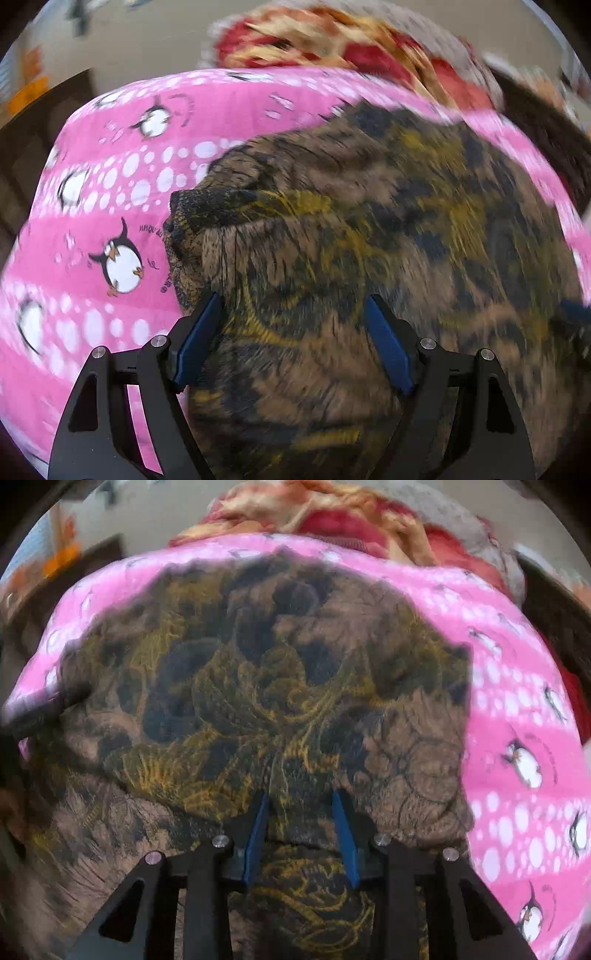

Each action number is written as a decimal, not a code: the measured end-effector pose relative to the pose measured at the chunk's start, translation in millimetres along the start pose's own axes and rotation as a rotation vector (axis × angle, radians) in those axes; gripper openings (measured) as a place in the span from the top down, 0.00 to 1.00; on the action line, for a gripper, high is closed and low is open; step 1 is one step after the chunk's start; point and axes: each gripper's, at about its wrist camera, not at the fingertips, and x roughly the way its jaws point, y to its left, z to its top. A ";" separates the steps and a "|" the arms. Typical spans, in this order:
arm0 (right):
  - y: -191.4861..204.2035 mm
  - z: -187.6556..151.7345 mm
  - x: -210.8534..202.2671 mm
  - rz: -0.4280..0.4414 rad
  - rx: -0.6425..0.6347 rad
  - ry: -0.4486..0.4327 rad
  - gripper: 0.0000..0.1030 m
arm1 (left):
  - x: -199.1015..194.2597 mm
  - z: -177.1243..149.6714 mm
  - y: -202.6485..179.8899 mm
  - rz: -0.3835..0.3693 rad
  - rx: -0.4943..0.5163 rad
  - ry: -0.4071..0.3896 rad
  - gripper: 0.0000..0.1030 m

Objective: Fold small clothes
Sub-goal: 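Grasp the folded garment end with the right gripper and fold it over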

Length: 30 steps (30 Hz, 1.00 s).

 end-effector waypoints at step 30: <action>-62.4 -294.2 -160.2 0.255 0.058 0.002 0.39 | -178.8 -236.4 45.9 -0.408 0.040 0.281 0.76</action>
